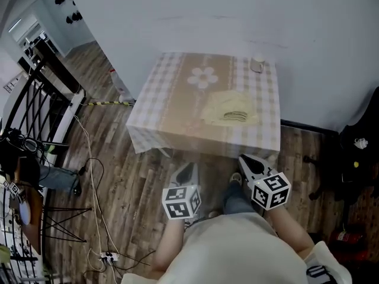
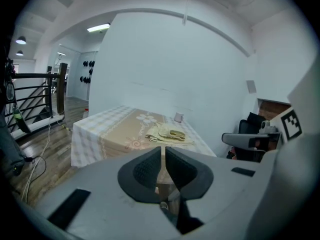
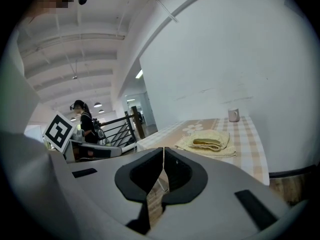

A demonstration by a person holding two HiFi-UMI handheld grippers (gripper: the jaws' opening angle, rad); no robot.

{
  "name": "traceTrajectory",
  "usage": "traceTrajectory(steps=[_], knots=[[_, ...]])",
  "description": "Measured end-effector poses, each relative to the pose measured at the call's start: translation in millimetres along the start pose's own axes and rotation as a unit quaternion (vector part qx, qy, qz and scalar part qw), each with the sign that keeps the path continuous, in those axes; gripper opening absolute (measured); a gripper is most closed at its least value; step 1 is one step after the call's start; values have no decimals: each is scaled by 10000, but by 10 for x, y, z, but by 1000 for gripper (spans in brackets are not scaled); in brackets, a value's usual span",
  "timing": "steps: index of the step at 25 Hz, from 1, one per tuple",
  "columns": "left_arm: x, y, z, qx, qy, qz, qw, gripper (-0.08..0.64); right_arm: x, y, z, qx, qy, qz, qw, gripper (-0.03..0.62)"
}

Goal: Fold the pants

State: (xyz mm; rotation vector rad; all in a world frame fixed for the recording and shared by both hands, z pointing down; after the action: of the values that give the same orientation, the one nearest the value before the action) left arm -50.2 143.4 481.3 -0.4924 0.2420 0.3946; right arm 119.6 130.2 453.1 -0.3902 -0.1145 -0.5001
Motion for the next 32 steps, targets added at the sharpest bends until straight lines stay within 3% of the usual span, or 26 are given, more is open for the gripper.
traceTrajectory(steps=[12,18,32], knots=[[78,207,128,30,38,-32,10000,26,-93,216,43,108,-21,-17,9999,6],[131,223,119,70,18,-8,10000,26,-152,269,26,141,317,-83,9994,0],[197,273,106,111,36,84,9999,26,-291,310,-27,234,386,-305,9985,-2]])
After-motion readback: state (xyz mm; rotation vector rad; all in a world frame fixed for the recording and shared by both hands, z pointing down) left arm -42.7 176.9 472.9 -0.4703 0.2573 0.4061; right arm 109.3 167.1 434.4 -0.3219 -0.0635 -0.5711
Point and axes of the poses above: the fingertips, and each gripper's own axes: y backward along the fingers, x to its right, z out of its underside, the point moved 1 cm from there along y, backward along the fingers, and after that the axes turned 6 degrees about z, right-handed, at the moved point
